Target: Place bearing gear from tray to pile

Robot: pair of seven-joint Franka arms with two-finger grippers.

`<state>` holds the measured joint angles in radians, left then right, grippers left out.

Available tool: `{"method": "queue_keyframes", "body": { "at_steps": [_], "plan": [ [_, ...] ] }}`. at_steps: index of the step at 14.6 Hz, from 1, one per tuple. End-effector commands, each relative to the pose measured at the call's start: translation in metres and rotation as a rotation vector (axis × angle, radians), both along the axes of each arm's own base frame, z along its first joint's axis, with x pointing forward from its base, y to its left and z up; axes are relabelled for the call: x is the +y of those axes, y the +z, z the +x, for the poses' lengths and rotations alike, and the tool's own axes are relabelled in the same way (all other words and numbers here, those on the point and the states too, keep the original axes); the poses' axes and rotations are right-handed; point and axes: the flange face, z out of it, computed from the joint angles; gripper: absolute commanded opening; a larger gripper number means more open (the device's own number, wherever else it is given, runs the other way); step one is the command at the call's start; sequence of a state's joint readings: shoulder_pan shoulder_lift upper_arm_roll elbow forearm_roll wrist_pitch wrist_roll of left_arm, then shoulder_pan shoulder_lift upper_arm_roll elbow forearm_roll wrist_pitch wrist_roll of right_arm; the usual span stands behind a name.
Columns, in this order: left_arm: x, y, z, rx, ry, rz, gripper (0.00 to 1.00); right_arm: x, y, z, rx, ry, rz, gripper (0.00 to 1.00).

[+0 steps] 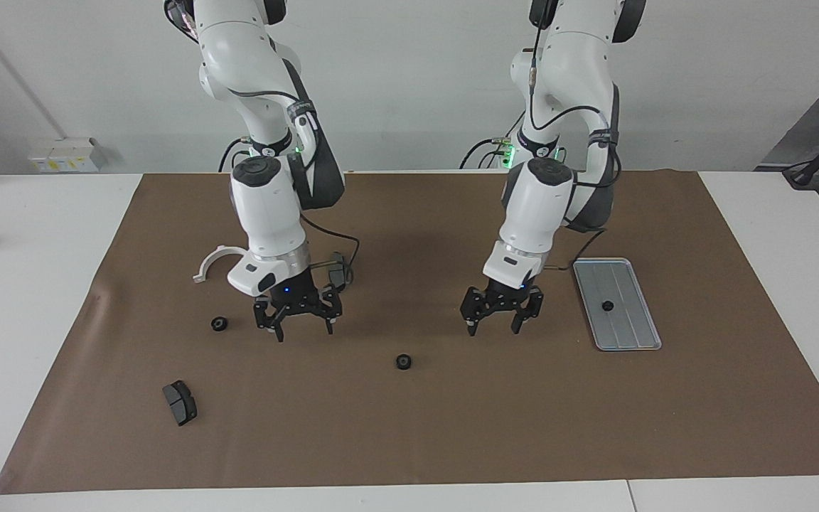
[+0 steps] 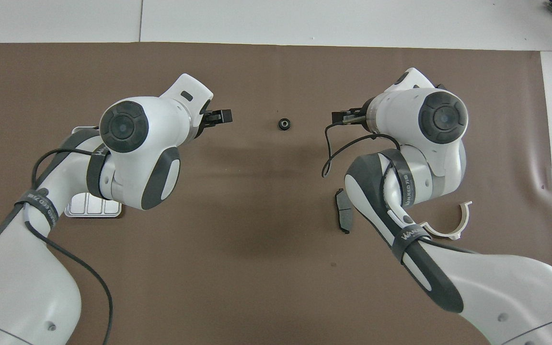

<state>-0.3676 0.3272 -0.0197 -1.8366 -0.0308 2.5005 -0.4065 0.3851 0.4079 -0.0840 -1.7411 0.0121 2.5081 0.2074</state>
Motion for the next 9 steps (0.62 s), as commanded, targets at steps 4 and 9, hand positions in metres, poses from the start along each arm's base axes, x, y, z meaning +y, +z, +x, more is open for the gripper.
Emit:
{"method": "queue_keyframes", "body": {
  "at_steps": [4,9],
  "plan": [
    [0.115,0.031,-0.010,0.155,-0.092,0.109,1.00,0.108,-0.060,0.027,-0.023,0.042,0.011,1.00],
    [0.188,0.038,-0.015,0.223,-0.123,0.134,1.00,0.137,-0.083,0.017,-0.090,0.139,-0.022,1.00]
  ]
}}
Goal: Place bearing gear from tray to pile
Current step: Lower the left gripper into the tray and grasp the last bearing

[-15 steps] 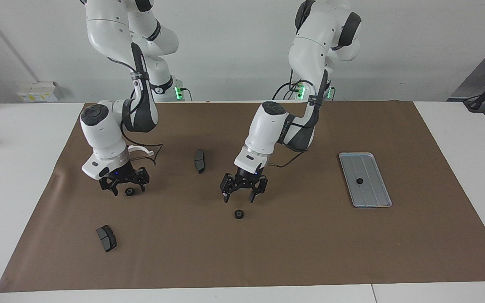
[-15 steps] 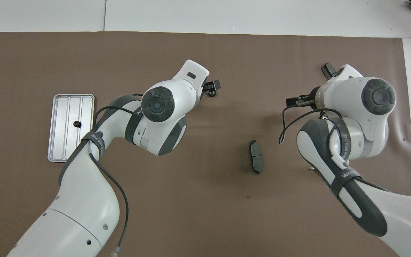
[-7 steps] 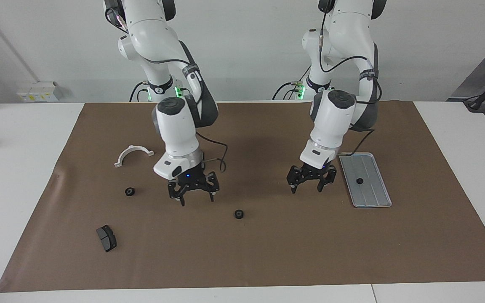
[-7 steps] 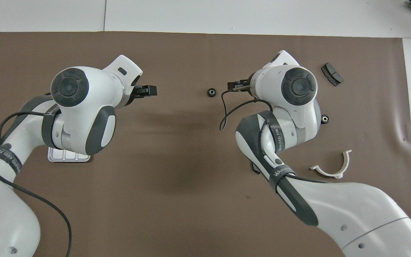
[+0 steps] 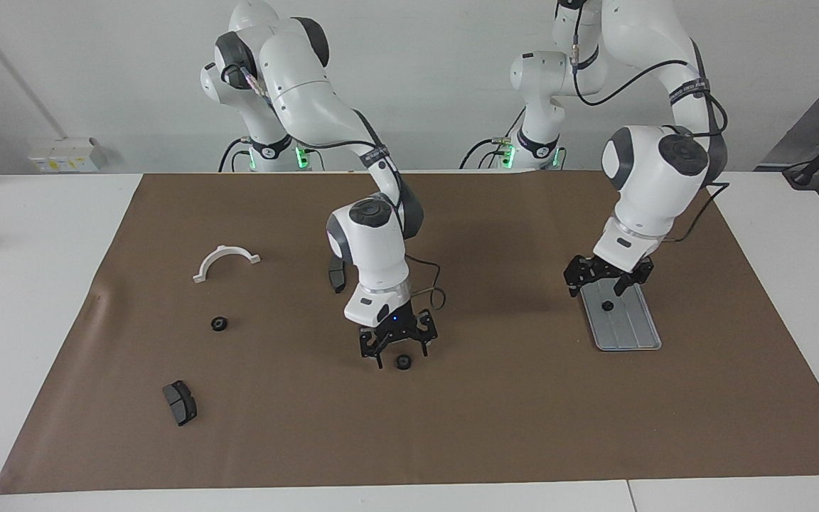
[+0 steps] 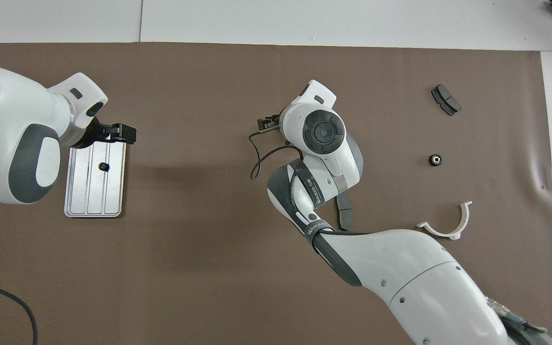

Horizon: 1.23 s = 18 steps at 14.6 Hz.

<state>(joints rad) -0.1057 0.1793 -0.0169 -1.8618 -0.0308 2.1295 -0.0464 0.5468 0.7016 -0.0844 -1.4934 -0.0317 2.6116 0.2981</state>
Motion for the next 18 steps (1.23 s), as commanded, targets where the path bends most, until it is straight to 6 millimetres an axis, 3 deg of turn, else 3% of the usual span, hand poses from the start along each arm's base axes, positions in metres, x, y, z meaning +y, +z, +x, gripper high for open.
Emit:
{"method": "queue_keyframes", "body": {
  "at_steps": [1,4,7,10,12,15,16,18],
  "plan": [
    [0.028,-0.009,-0.012,0.003,-0.019,0.004,1.00,0.000,-0.007,0.005,-0.028,0.031,-0.037,0.99],
    [0.055,-0.037,-0.025,-0.086,0.001,0.008,1.00,-0.001,-0.014,0.004,-0.023,0.048,-0.056,0.66],
    [0.068,-0.058,-0.029,-0.091,-0.022,0.014,1.00,0.000,-0.018,0.001,-0.008,0.051,-0.062,0.58],
    [0.074,-0.086,-0.039,-0.120,-0.007,0.016,0.99,0.000,-0.022,-0.002,-0.003,0.053,-0.064,0.57],
    [0.074,-0.107,-0.038,-0.131,-0.002,0.017,0.86,-0.001,-0.026,-0.004,0.002,0.053,-0.066,0.57],
    [0.080,-0.119,-0.038,-0.117,0.003,0.017,0.65,0.003,-0.026,-0.006,0.002,0.062,-0.068,0.55],
    [0.080,-0.124,-0.040,-0.108,0.009,0.017,0.63,0.003,-0.026,-0.006,0.006,0.062,-0.071,0.46],
    [0.082,-0.128,-0.041,-0.112,0.014,0.017,0.61,0.003,-0.026,-0.007,0.013,0.063,-0.074,0.13]
  ]
}}
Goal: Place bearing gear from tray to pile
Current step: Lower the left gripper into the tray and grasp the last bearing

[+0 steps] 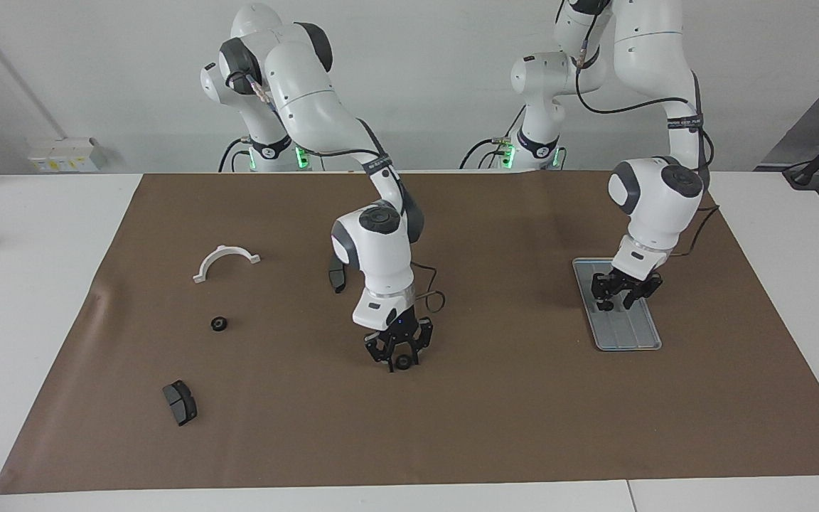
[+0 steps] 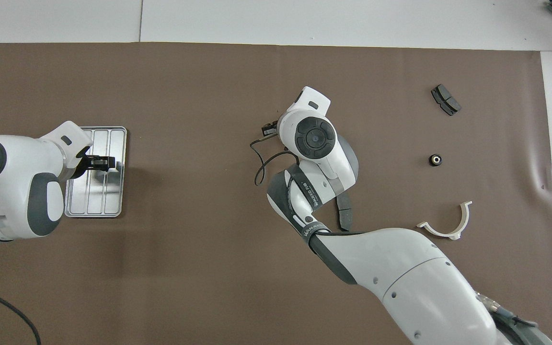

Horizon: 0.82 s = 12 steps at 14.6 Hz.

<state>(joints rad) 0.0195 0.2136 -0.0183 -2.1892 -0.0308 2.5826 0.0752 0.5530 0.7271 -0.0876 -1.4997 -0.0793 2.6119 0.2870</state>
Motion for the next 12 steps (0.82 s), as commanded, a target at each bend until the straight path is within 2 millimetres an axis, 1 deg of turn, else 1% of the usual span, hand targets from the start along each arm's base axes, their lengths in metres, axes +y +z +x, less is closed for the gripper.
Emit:
{"method": "queue_keyframes", "body": {
  "at_steps": [1,2,4,5,6,7,8,9,10,11,12],
  "plan": [
    [0.005,-0.005,-0.004,-0.015,-0.001,-0.001,0.57,0.001,-0.005,-0.003,0.012,0.018,-0.019,0.00],
    [0.005,-0.005,-0.004,-0.015,-0.001,-0.001,0.52,0.002,-0.003,-0.003,0.024,0.013,-0.019,0.00],
    [0.005,-0.007,-0.006,-0.005,0.001,-0.002,0.43,-0.004,0.002,0.001,0.032,0.000,-0.020,0.00],
    [0.004,-0.010,-0.009,0.003,0.006,-0.003,0.35,-0.010,0.006,0.004,0.037,-0.009,-0.024,0.00],
    [0.003,-0.009,-0.010,0.006,0.003,-0.003,0.23,-0.018,0.014,0.006,0.048,-0.020,-0.029,0.00],
    [0.001,-0.007,-0.010,0.006,0.000,-0.003,0.09,-0.026,0.028,0.006,0.054,-0.033,-0.031,0.00],
    [0.000,0.000,-0.010,0.003,0.000,-0.003,0.03,-0.037,0.040,0.006,0.062,-0.049,-0.032,0.00],
    [-0.002,0.007,-0.009,0.009,-0.004,-0.003,0.00,-0.058,0.052,0.005,0.072,-0.072,-0.036,0.00],
    [-0.005,0.019,-0.007,0.006,-0.009,-0.004,0.00,-0.084,0.064,0.001,0.077,-0.074,-0.044,0.00],
    [-0.010,0.031,-0.001,0.000,-0.014,-0.006,0.00,-0.113,0.076,-0.008,0.084,-0.053,-0.061,0.00],
    [-0.019,0.045,0.008,-0.013,-0.027,-0.008,0.00,-0.144,0.082,-0.021,0.101,-0.040,-0.078,0.00]
  ]
}}
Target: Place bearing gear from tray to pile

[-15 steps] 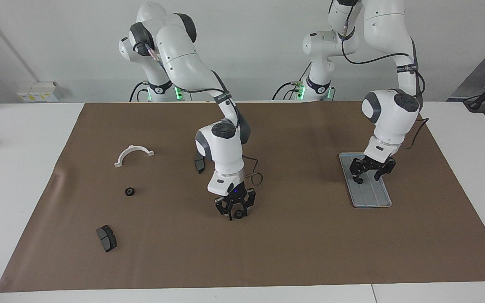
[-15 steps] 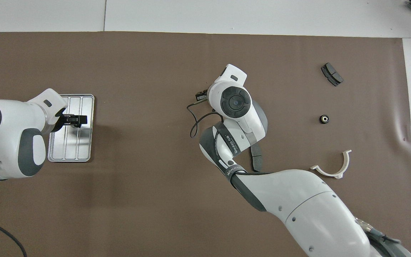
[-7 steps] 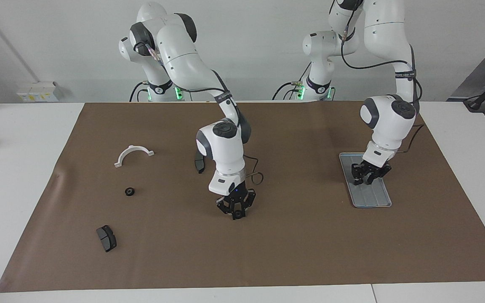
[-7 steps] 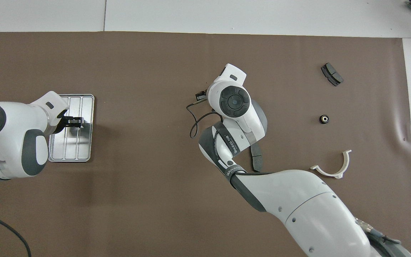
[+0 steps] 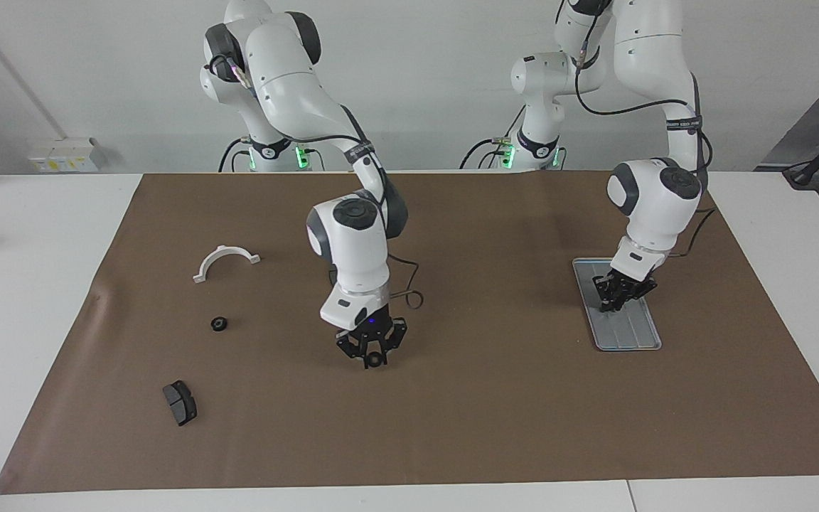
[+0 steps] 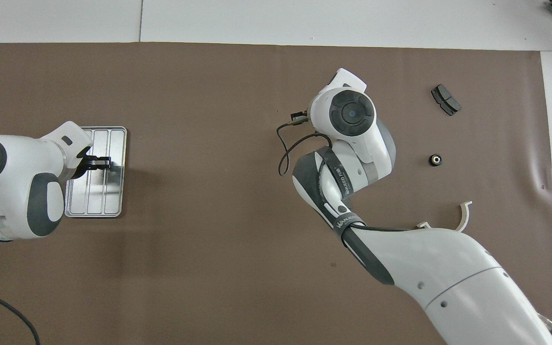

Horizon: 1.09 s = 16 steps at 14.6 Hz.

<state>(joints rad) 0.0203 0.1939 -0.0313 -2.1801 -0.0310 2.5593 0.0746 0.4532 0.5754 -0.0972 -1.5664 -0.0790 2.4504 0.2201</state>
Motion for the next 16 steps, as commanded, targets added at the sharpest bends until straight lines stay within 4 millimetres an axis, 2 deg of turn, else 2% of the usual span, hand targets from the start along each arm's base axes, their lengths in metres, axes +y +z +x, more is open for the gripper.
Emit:
{"method": "queue_keyframes", "body": {
  "at_steps": [1,2,4,7,8,11,12,14,15,16],
  "plan": [
    [-0.036,0.043,0.016,-0.027,-0.034,-0.011,0.00,-0.081,0.027,-0.049,0.054,0.029,-0.026,0.00],
    [-0.056,0.056,0.025,-0.060,-0.018,-0.025,0.00,-0.097,0.029,-0.064,0.075,0.024,-0.029,0.00],
    [-0.093,0.066,0.038,-0.107,0.000,-0.051,0.00,-0.133,0.010,-0.094,0.143,-0.017,-0.038,0.00],
    [-0.155,0.082,0.046,-0.169,-0.017,-0.092,0.00,-0.158,-0.020,-0.129,0.196,-0.043,-0.039,0.00],
    [-0.178,0.077,0.046,-0.163,0.007,-0.112,0.00,-0.168,-0.028,-0.137,0.191,-0.038,-0.038,0.00],
    [-0.240,0.073,0.041,-0.224,0.055,-0.193,0.00,-0.185,-0.043,-0.148,0.201,-0.042,-0.039,0.00],
    [-0.266,0.067,0.040,-0.223,0.071,-0.219,0.00,-0.186,-0.047,-0.152,0.209,-0.041,-0.040,0.00],
    [-0.302,0.067,0.051,-0.233,0.100,-0.263,0.00,-0.192,-0.050,-0.154,0.214,-0.041,-0.042,0.00],
    [-0.321,0.070,0.053,-0.240,0.104,-0.286,0.00,-0.196,-0.051,-0.153,0.215,-0.034,-0.045,0.31],
    [-0.340,0.063,0.048,-0.227,0.111,-0.299,0.00,-0.196,-0.049,-0.152,0.213,-0.039,-0.043,0.99]
  ]
}}
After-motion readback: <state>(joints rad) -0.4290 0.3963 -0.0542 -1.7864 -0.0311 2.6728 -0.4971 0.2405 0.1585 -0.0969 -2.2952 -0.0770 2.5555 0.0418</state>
